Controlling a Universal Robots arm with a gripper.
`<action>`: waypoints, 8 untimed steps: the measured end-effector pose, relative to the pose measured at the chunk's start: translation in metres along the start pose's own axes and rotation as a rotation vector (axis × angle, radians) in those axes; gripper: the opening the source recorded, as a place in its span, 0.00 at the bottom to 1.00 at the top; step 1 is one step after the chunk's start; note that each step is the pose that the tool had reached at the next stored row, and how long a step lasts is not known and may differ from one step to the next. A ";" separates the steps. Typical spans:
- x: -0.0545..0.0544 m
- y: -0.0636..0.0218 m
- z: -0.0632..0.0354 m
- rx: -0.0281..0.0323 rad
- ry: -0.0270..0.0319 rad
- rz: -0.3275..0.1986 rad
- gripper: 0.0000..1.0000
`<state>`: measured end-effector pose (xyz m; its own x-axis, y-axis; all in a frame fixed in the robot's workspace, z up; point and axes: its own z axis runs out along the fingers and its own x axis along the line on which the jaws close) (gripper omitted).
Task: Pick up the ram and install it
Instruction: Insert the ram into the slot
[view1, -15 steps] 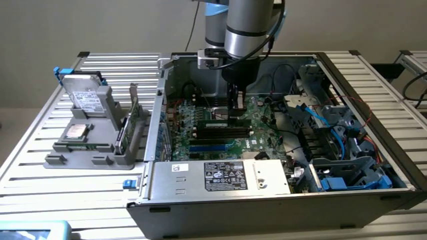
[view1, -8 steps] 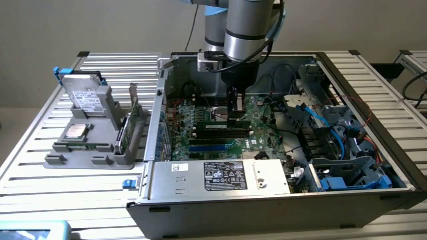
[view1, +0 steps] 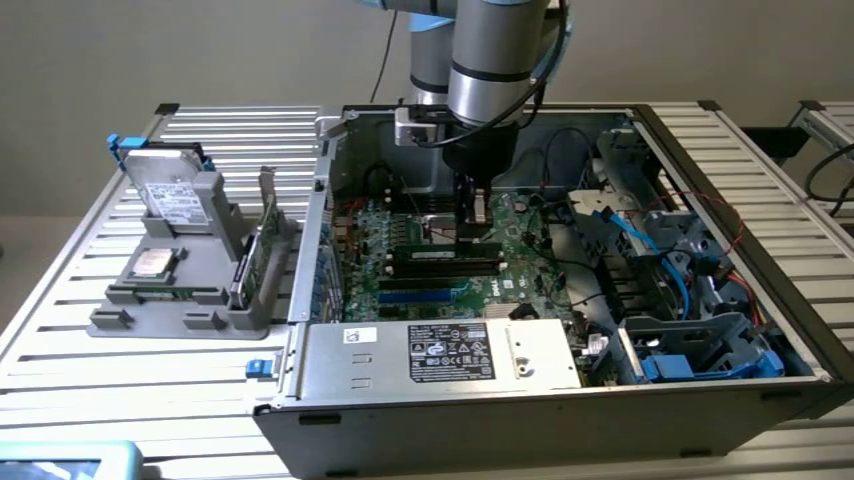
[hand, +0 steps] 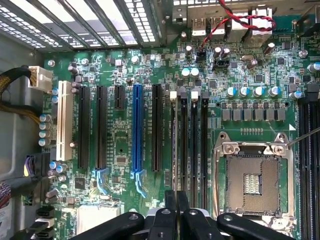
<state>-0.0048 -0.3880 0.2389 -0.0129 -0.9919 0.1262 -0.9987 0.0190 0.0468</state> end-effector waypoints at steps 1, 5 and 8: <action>0.000 0.0001 0.0001 0.0001 -0.0001 0.000 0.13; 0.000 0.0011 0.0020 0.0024 -0.0004 0.000 0.13; 0.000 0.0014 0.0029 0.0059 -0.0002 0.001 0.13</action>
<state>-0.0064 -0.3880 0.2361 -0.0136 -0.9919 0.1260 -0.9990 0.0189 0.0409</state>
